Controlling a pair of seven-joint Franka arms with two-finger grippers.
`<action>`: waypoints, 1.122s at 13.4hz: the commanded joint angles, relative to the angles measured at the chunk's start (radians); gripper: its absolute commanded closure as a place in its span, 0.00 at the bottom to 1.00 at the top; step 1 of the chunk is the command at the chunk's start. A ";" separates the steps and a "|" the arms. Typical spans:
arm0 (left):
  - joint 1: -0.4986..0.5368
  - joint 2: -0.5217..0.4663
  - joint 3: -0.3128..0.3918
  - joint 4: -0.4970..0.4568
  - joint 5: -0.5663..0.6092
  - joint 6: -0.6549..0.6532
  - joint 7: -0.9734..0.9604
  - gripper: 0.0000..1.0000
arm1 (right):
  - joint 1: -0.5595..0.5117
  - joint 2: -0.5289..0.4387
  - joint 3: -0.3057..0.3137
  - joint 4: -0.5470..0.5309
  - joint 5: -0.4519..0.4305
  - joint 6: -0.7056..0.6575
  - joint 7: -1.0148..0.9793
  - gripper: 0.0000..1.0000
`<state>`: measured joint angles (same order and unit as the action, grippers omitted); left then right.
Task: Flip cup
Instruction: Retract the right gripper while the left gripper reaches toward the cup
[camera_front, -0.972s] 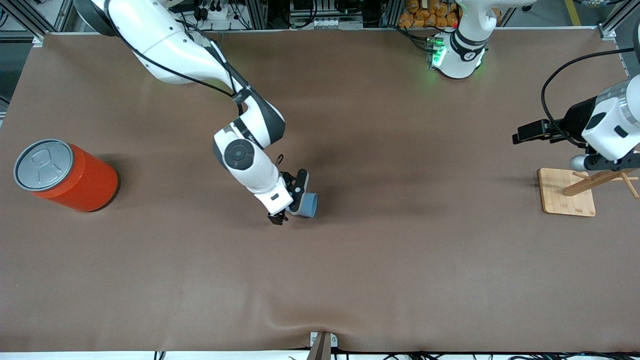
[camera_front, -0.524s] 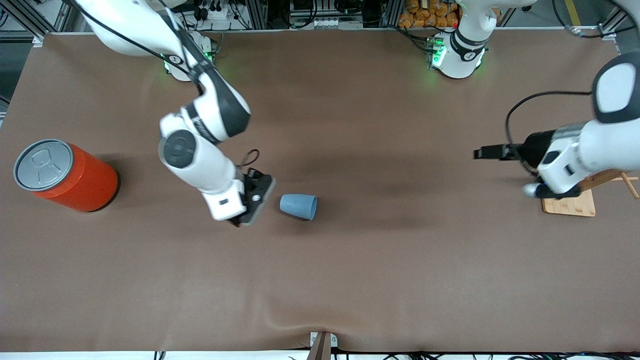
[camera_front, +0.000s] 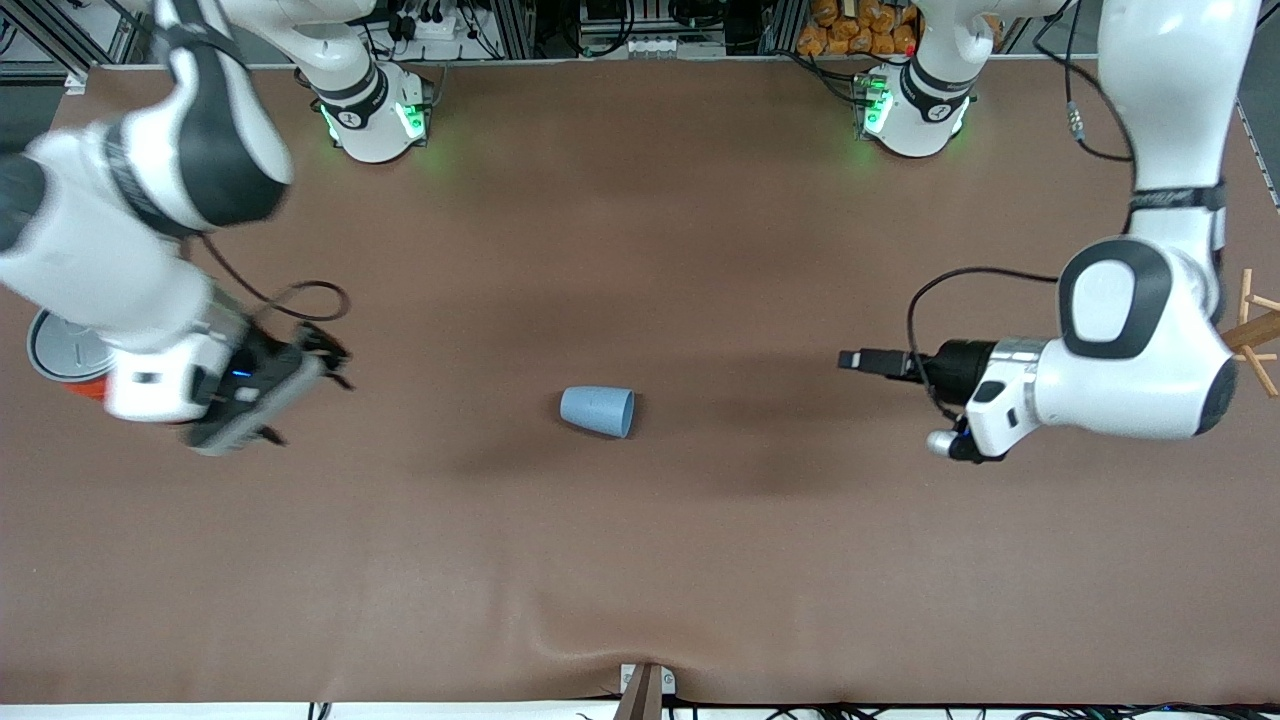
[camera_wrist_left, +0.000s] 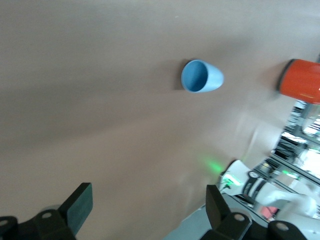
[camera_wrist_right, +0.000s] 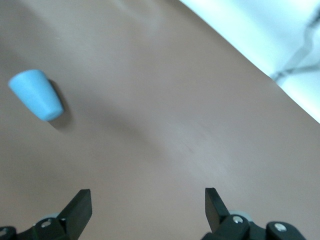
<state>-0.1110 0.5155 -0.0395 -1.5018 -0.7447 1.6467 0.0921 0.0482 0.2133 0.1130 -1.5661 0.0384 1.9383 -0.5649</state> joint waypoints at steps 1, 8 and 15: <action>-0.019 0.107 -0.016 0.055 -0.124 0.024 0.063 0.00 | 0.004 -0.141 -0.100 -0.046 0.023 -0.152 0.020 0.00; -0.120 0.248 -0.023 0.051 -0.413 0.152 0.270 0.00 | -0.010 -0.253 -0.219 0.020 0.015 -0.458 0.409 0.00; -0.206 0.379 -0.023 0.083 -0.677 0.285 0.446 0.00 | -0.065 -0.250 -0.214 0.058 0.008 -0.564 0.543 0.00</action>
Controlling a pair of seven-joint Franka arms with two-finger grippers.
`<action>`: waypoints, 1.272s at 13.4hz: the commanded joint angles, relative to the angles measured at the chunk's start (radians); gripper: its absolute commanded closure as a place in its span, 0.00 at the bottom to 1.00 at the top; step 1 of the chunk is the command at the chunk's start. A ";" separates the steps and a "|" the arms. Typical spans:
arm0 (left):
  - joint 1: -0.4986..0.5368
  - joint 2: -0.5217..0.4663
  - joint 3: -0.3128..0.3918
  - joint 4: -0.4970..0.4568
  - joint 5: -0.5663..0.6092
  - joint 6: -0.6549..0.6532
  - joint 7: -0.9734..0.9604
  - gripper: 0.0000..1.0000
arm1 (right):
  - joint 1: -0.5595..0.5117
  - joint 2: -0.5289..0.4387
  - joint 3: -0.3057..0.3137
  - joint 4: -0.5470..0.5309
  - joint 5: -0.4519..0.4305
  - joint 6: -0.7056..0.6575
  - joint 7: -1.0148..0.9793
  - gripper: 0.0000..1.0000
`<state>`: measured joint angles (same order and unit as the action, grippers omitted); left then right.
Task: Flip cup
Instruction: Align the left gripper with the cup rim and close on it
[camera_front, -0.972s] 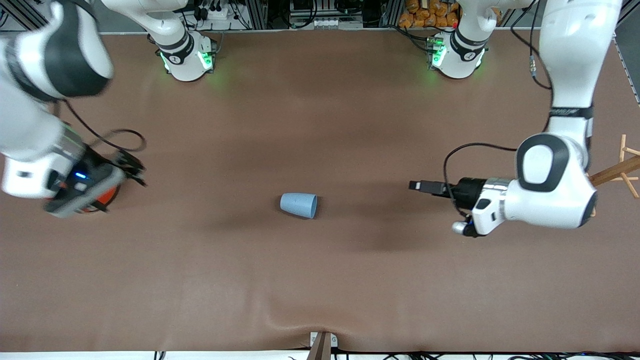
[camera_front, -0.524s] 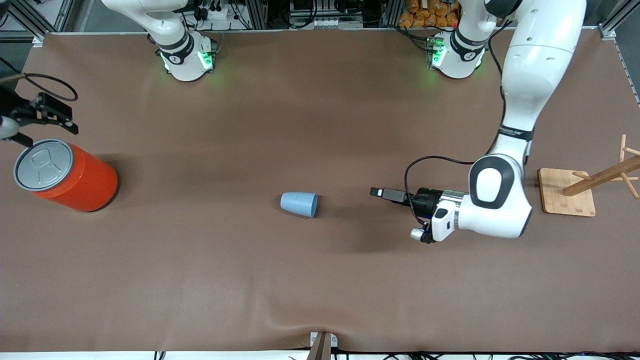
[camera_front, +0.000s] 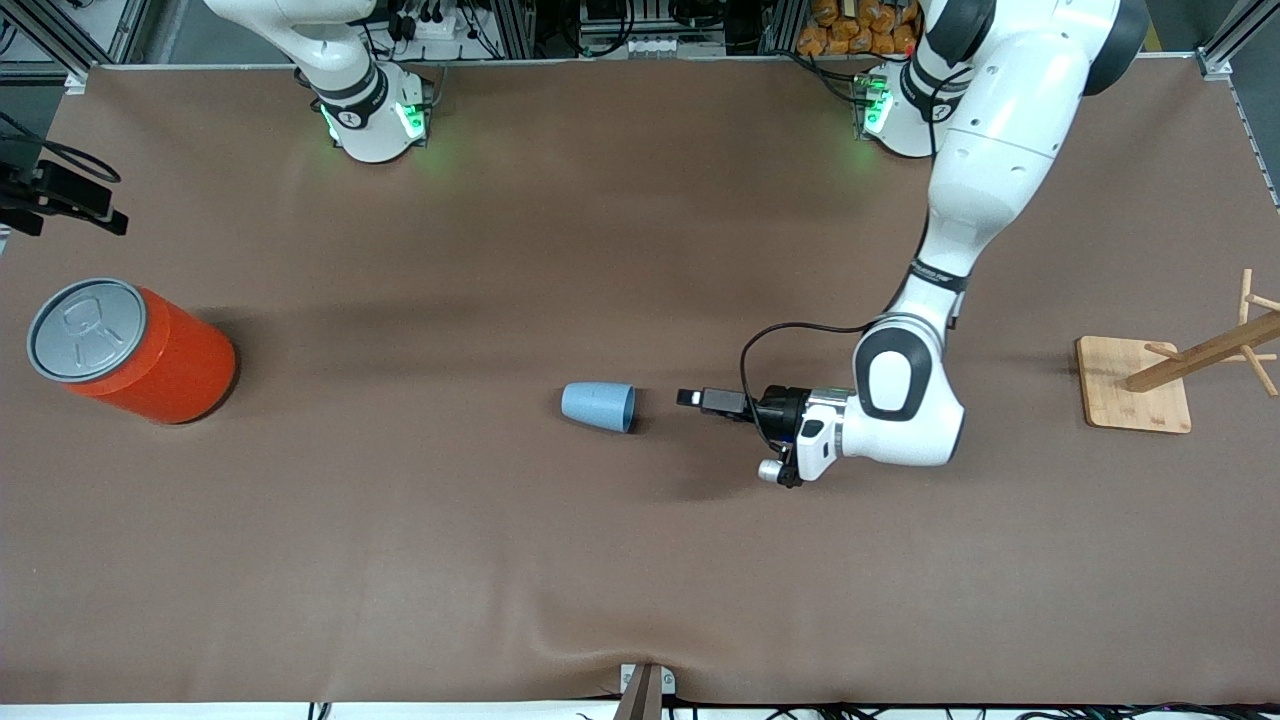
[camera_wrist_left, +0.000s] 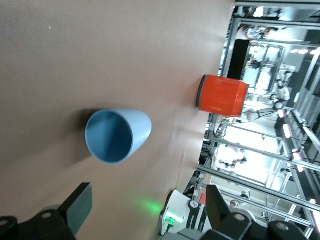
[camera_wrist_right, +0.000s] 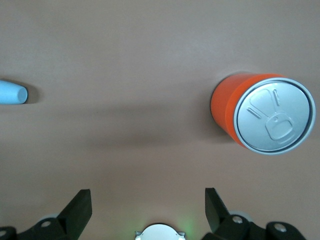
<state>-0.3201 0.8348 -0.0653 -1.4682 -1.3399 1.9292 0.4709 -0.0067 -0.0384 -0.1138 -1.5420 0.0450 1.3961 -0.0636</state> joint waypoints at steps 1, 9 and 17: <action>-0.020 0.075 0.004 0.063 -0.109 0.005 0.072 0.00 | -0.007 0.003 0.014 0.039 0.001 -0.023 0.056 0.00; -0.114 0.122 0.004 0.092 -0.176 0.142 0.086 0.00 | -0.006 0.025 0.013 0.059 -0.040 -0.032 0.085 0.00; -0.171 0.164 0.002 0.140 -0.185 0.240 0.100 0.00 | -0.004 0.040 0.006 0.062 -0.071 -0.008 -0.047 0.00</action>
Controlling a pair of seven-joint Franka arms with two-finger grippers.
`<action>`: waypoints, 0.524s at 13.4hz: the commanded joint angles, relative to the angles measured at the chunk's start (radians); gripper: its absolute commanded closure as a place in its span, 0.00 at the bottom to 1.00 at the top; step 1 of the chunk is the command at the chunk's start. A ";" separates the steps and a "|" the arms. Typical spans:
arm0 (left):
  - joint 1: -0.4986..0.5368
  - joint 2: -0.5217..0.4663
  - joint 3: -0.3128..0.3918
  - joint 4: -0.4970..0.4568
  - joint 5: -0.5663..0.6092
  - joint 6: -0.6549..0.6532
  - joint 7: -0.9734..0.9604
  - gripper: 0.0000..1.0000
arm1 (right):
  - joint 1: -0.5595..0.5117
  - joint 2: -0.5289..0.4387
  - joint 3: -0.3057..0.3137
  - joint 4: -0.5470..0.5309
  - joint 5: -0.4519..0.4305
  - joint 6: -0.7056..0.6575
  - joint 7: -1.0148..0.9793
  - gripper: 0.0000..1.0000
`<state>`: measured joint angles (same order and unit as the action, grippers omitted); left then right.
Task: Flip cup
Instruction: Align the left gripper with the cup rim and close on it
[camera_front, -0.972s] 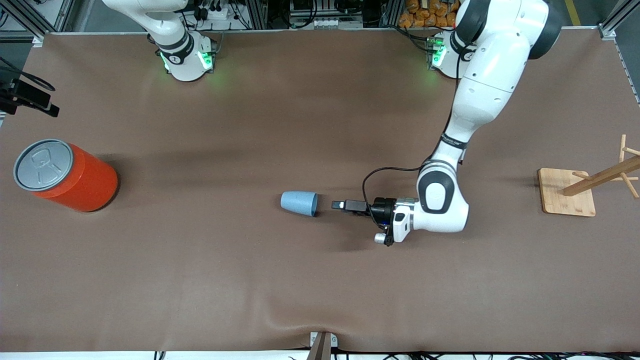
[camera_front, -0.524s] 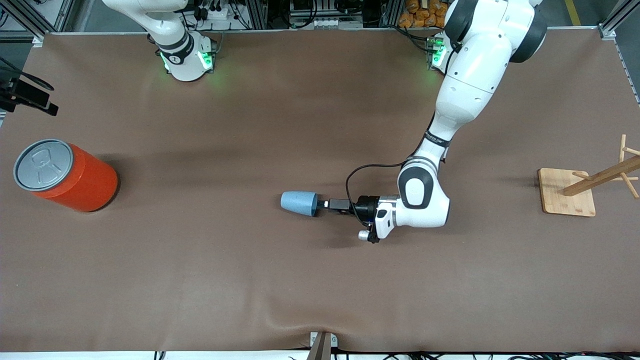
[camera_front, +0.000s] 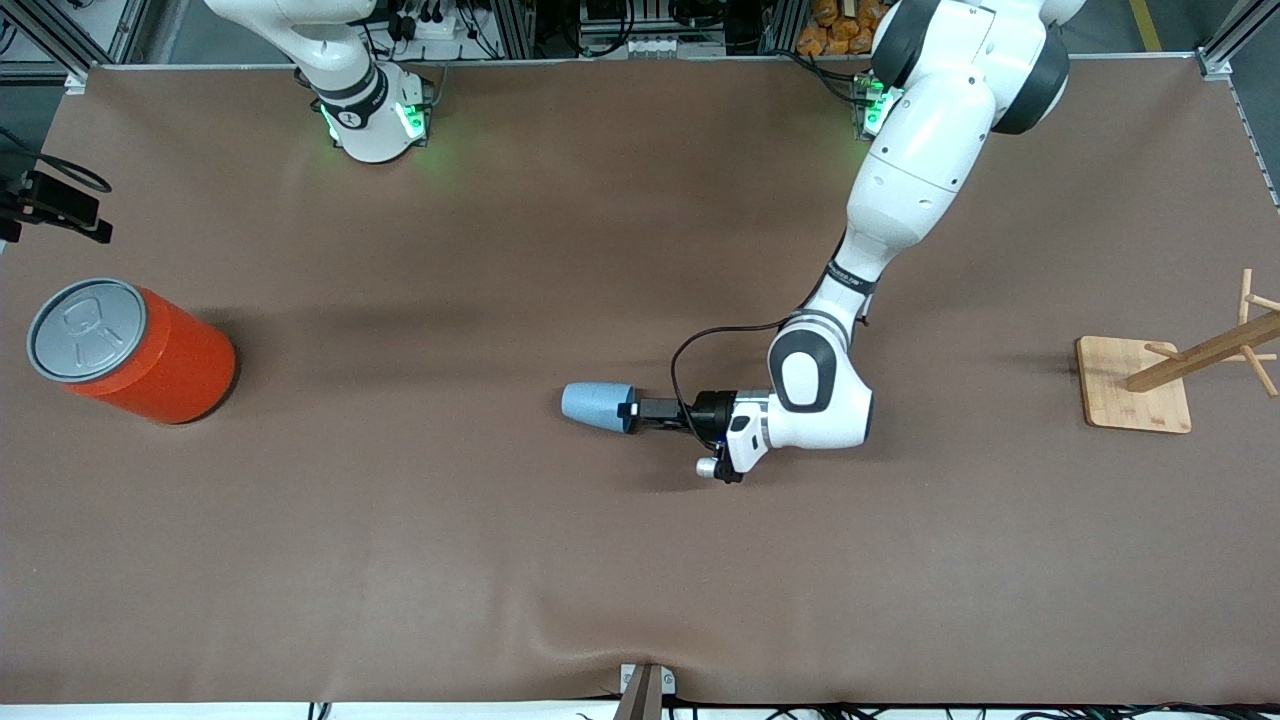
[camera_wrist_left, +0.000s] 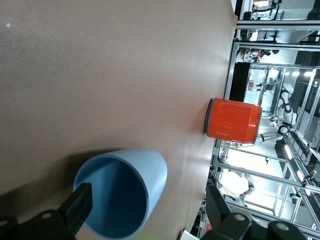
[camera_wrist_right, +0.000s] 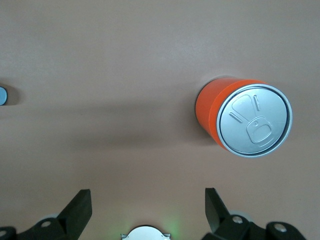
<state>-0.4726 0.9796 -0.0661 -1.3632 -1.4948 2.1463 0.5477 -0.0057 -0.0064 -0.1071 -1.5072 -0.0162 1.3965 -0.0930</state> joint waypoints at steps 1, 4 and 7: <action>-0.021 0.019 0.003 0.036 -0.057 0.027 0.023 0.00 | -0.007 0.008 0.000 0.030 -0.010 -0.002 -0.017 0.00; -0.043 0.031 0.005 0.035 -0.126 0.029 0.041 0.00 | -0.007 0.008 -0.005 0.027 0.001 0.041 -0.016 0.00; -0.050 0.040 0.005 0.033 -0.143 0.029 0.089 0.02 | 0.000 -0.010 -0.002 0.039 0.034 0.039 -0.002 0.00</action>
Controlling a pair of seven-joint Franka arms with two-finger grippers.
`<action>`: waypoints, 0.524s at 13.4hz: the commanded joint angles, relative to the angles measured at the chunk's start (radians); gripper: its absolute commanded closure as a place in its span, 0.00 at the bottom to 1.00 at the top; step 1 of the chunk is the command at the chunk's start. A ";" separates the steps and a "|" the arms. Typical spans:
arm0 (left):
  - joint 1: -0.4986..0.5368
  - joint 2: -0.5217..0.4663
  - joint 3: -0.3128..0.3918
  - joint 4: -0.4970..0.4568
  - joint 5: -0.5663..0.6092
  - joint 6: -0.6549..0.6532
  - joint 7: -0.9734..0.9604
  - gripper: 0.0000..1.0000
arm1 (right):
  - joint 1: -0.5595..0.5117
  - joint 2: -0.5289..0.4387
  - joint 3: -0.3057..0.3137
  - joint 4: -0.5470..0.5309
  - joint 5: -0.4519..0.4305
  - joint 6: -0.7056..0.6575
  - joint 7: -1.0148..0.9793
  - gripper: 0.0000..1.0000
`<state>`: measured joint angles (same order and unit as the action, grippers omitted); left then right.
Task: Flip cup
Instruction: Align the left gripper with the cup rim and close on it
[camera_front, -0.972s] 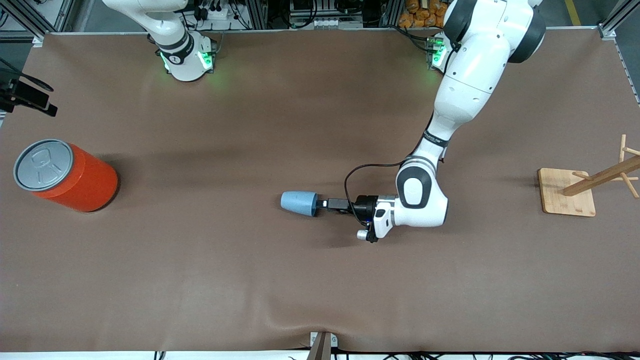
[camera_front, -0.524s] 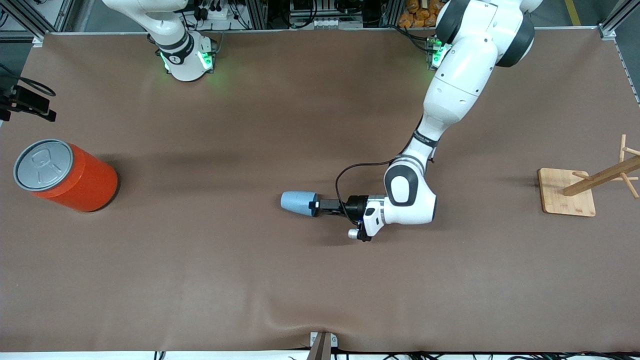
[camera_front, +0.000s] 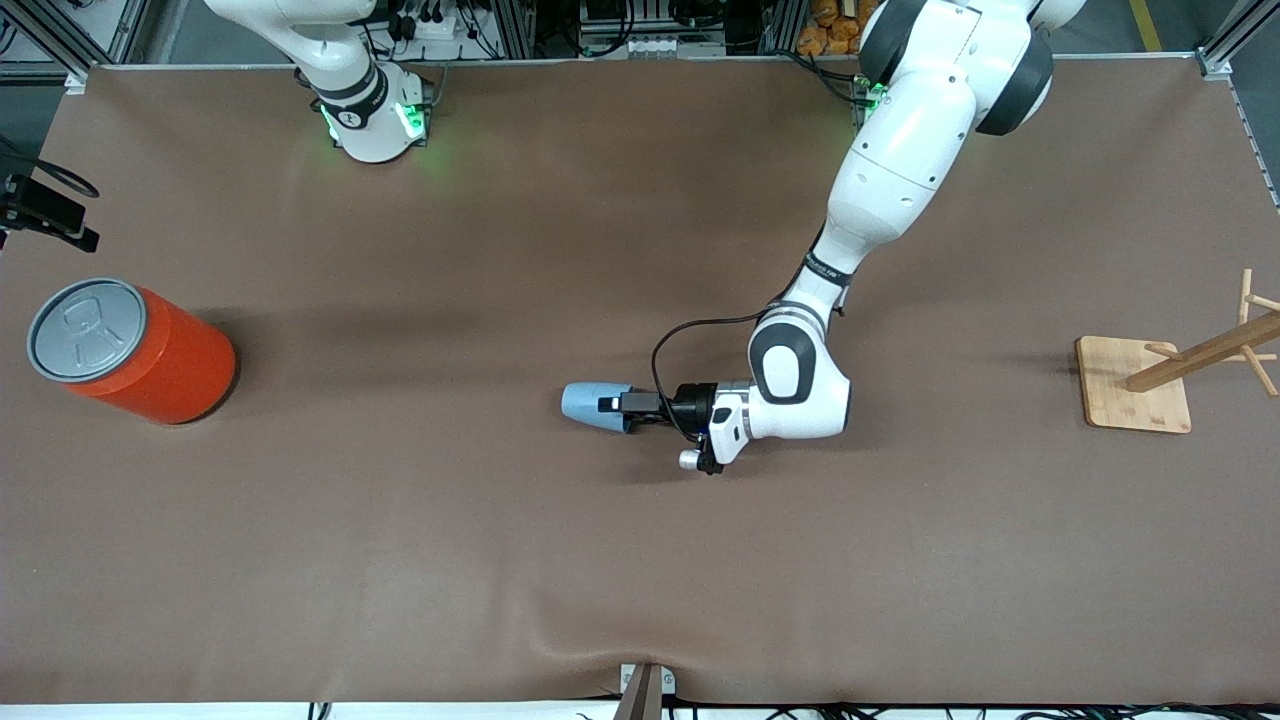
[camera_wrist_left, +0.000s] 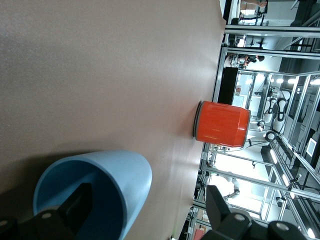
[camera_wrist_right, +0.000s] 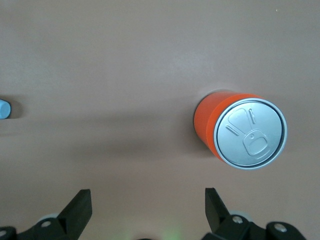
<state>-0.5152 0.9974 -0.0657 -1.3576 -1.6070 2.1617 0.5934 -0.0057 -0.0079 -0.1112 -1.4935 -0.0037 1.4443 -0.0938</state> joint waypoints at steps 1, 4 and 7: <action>-0.006 0.023 0.004 0.025 -0.031 0.012 0.052 0.27 | 0.000 -0.009 0.002 0.053 0.031 -0.007 -0.001 0.00; 0.001 0.018 0.004 0.018 -0.031 0.012 0.077 0.62 | -0.002 -0.003 0.001 0.070 0.028 0.047 -0.001 0.00; 0.006 0.017 0.004 0.011 -0.030 0.010 0.106 0.79 | 0.000 -0.006 0.002 0.070 0.021 0.044 -0.003 0.00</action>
<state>-0.5090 1.0038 -0.0598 -1.3577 -1.6096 2.1627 0.6570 -0.0049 -0.0120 -0.1098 -1.4343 0.0144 1.4912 -0.0936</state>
